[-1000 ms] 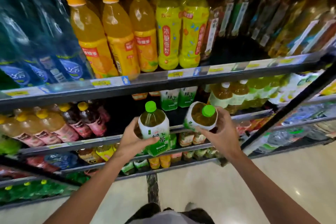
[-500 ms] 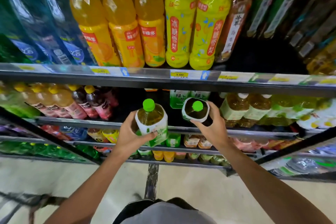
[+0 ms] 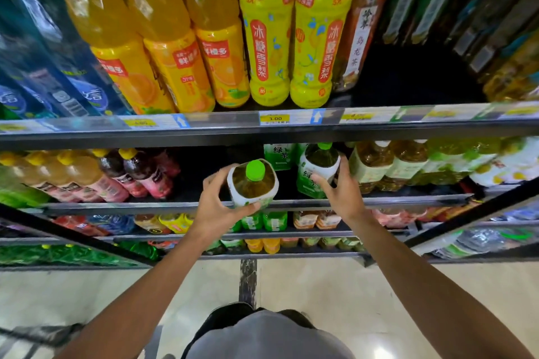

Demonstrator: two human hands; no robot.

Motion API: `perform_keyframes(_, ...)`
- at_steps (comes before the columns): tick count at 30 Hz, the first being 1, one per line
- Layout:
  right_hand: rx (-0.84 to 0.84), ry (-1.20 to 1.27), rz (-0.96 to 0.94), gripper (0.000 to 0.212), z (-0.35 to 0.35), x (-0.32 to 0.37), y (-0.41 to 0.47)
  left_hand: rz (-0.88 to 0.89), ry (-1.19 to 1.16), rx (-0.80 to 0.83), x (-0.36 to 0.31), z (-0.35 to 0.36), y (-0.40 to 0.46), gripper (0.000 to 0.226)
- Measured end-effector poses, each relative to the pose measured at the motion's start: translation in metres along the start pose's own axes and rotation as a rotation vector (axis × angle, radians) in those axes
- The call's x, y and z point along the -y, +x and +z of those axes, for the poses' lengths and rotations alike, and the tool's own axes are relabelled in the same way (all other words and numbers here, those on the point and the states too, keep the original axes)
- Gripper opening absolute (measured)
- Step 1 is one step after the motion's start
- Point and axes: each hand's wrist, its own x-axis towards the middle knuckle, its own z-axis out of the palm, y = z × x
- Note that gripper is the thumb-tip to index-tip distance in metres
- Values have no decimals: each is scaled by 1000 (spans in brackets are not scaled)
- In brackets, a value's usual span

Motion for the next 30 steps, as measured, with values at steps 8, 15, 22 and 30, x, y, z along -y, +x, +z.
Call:
perform_keyframes(8, 8, -7, 49, 87, 6, -5, 2, 55, -22, 54, 1, 25, 29, 77)
perform_keyframes(15, 32, 52, 85, 87, 5, -1, 2, -14, 19, -16, 16, 56, 55, 80)
perform_keyframes(22, 65, 83, 93, 86, 2, -3, 2, -146, -19, -1, 31, 73, 67, 92)
perform_keyframes(30, 142, 146, 68, 90, -7, -2, 5, -200, -149, 89, 38, 63, 68, 89)
